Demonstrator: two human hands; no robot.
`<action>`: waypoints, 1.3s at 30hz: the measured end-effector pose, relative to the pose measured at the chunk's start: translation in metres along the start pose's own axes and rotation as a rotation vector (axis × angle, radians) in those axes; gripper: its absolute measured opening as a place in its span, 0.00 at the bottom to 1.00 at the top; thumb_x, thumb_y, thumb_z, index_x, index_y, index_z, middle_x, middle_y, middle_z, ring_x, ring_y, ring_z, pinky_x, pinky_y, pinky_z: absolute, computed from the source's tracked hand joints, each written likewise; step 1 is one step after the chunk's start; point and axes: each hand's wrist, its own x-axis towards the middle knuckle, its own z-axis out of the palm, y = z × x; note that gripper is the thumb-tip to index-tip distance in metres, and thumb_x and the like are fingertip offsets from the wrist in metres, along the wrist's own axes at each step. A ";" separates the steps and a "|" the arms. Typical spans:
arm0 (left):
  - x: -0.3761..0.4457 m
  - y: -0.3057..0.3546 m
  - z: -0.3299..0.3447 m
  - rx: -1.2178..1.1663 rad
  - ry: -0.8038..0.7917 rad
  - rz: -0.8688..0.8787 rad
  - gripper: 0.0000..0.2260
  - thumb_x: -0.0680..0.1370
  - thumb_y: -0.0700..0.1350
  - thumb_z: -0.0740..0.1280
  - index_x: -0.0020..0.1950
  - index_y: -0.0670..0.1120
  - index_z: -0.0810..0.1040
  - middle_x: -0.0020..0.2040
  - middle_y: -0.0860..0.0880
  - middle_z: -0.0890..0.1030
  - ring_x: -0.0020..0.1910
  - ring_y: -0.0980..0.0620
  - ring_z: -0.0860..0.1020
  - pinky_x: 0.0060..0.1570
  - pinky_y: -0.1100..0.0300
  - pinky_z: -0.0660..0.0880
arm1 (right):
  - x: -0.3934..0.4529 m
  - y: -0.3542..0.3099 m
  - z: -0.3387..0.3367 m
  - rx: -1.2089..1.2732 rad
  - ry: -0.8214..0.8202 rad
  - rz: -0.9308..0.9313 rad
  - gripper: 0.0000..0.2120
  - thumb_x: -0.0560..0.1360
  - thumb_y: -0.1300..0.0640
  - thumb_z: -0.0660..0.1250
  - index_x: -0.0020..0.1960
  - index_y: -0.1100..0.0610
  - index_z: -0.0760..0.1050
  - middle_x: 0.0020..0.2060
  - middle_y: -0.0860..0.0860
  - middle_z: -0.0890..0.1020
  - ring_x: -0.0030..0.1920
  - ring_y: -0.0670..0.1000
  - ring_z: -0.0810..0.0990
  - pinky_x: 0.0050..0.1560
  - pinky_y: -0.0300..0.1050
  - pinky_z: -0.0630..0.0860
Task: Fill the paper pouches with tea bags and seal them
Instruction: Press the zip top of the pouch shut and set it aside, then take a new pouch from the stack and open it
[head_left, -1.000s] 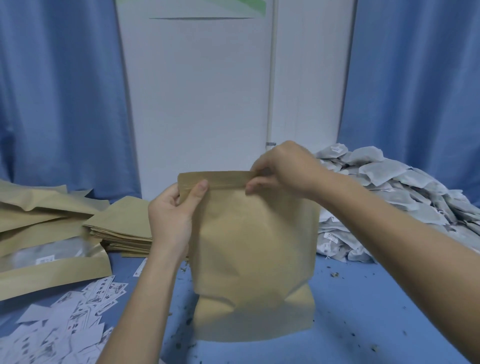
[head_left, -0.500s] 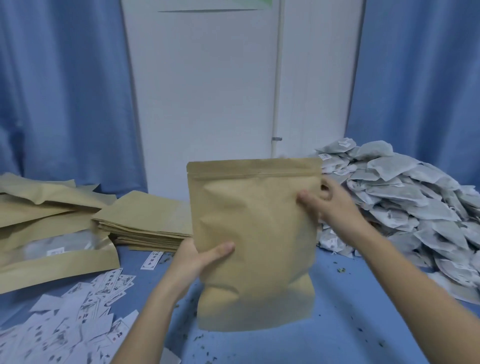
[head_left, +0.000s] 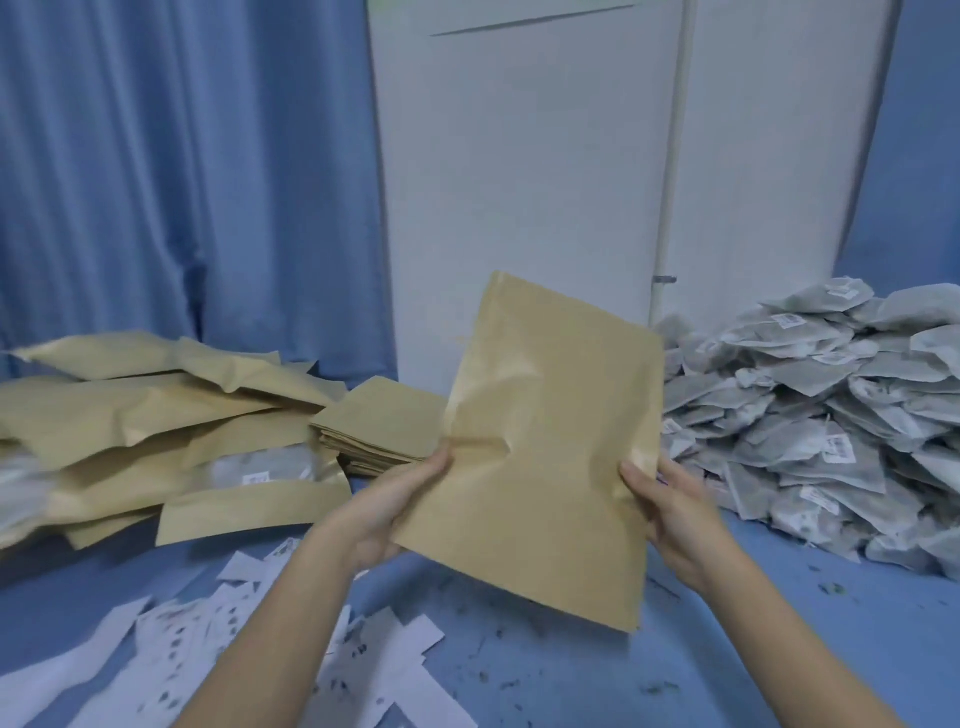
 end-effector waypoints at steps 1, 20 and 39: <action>-0.003 0.001 -0.018 -0.218 0.015 0.066 0.21 0.69 0.61 0.66 0.46 0.47 0.86 0.48 0.46 0.84 0.43 0.49 0.84 0.37 0.59 0.79 | 0.016 0.003 0.029 0.021 0.013 0.006 0.11 0.75 0.64 0.64 0.56 0.63 0.76 0.45 0.55 0.85 0.40 0.51 0.84 0.34 0.42 0.80; 0.072 -0.004 -0.105 -0.734 0.328 0.073 0.30 0.77 0.53 0.64 0.75 0.43 0.58 0.68 0.35 0.68 0.62 0.30 0.72 0.52 0.40 0.73 | 0.165 0.129 0.199 -1.331 -0.137 -0.229 0.29 0.77 0.47 0.60 0.73 0.58 0.59 0.72 0.56 0.64 0.71 0.55 0.62 0.69 0.47 0.59; 0.073 -0.019 -0.014 -0.586 0.363 0.206 0.16 0.81 0.34 0.56 0.69 0.40 0.68 0.63 0.37 0.76 0.58 0.38 0.77 0.42 0.48 0.79 | 0.043 0.095 0.136 -1.555 0.038 -0.876 0.23 0.61 0.59 0.79 0.55 0.51 0.81 0.52 0.62 0.81 0.45 0.57 0.83 0.45 0.49 0.80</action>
